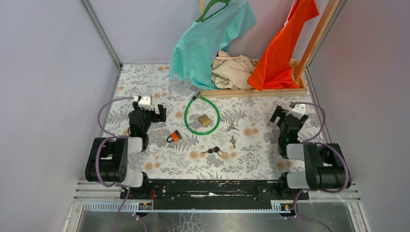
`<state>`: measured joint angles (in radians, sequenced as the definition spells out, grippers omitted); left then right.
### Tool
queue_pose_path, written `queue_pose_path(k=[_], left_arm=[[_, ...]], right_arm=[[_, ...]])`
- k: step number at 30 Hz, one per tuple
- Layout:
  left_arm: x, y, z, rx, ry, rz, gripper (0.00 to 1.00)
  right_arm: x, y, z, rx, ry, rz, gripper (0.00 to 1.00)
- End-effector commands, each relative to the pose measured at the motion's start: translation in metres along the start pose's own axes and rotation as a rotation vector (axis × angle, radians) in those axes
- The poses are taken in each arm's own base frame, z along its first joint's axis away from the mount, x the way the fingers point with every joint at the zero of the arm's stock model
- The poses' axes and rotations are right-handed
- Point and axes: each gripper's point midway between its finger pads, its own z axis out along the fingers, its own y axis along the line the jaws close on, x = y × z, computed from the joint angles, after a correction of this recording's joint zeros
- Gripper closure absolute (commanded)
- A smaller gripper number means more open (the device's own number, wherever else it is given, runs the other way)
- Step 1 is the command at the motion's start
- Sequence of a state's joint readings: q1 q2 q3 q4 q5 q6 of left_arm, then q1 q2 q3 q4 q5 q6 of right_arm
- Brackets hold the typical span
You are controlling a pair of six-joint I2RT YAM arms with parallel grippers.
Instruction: Unlock with the key
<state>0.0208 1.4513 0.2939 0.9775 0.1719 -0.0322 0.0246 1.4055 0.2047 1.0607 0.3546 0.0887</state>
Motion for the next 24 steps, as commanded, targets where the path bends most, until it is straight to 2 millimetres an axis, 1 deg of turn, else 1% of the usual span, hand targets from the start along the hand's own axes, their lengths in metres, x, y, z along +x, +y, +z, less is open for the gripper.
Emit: queue_pose_path(k=[1, 3, 5, 6, 7, 8, 9, 10, 11, 13, 14, 15, 16, 18, 19, 21, 24], left_arm=[[-0.033, 0.014, 0.020, -0.042, 0.103, 0.032, 0.00], [-0.044, 0.022, 0.024, -0.092, 0.136, 0.020, 0.00], [-0.048, 0.026, 0.026, -0.109, 0.182, 0.002, 0.00], [-0.049, 0.028, 0.026, -0.117, 0.203, -0.013, 0.00], [-0.052, 0.028, 0.026, -0.123, 0.218, -0.022, 0.00], [-0.051, 0.029, 0.026, -0.126, 0.240, -0.029, 0.00], [-0.053, 0.029, 0.026, -0.126, 0.252, -0.032, 0.00], [-0.053, 0.030, 0.025, -0.131, 0.264, -0.040, 0.00], [-0.055, 0.031, 0.025, -0.136, 0.272, -0.047, 0.00], [-0.054, 0.024, 0.026, -0.079, 0.312, -0.030, 0.00], [-0.053, 0.023, 0.027, -0.066, 0.340, -0.029, 0.00], [-0.053, 0.023, 0.030, -0.067, 0.365, -0.035, 0.00], [-0.055, 0.023, 0.033, -0.062, 0.386, -0.040, 0.00], [-0.049, 0.020, 0.034, -0.034, 0.451, -0.037, 0.00], [-0.042, 0.024, 0.037, -0.042, 0.516, -0.031, 0.00], [-0.041, 0.029, 0.035, -0.053, 0.528, -0.022, 0.00], [-0.049, 0.039, 0.028, -0.085, 0.480, -0.012, 0.00]], right_arm=[[-0.050, 0.007, 0.005, 0.017, 0.004, 0.056, 0.01], [-0.070, 0.014, -0.001, -0.012, -0.021, 0.111, 0.01], [-0.093, 0.015, -0.007, 0.000, -0.059, 0.223, 0.01], [-0.101, 0.015, -0.009, 0.013, -0.055, 0.291, 0.01], [-0.102, 0.017, -0.013, 0.032, -0.001, 0.358, 0.01], [-0.106, 0.027, -0.017, -0.007, 0.051, 0.380, 0.01], [-0.112, 0.045, -0.021, -0.106, 0.092, 0.354, 0.01], [-0.112, 0.063, -0.026, -0.202, 0.130, 0.344, 0.01], [-0.108, 0.074, -0.032, -0.245, 0.159, 0.350, 0.01], [-0.098, 0.089, -0.041, -0.280, 0.193, 0.324, 0.01], [-0.091, 0.097, -0.047, -0.285, 0.210, 0.295, 0.01], [-0.083, 0.112, -0.056, -0.313, 0.232, 0.257, 0.01], [-0.075, 0.118, -0.061, -0.309, 0.250, 0.235, 0.01], [-0.061, 0.136, -0.073, -0.340, 0.311, 0.214, 0.01], [-0.050, 0.156, -0.088, -0.360, 0.351, 0.160, 0.01], [-0.041, 0.172, -0.101, -0.372, 0.363, 0.104, 0.01], [-0.024, 0.191, -0.114, -0.369, 0.410, 0.046, 0.00]])
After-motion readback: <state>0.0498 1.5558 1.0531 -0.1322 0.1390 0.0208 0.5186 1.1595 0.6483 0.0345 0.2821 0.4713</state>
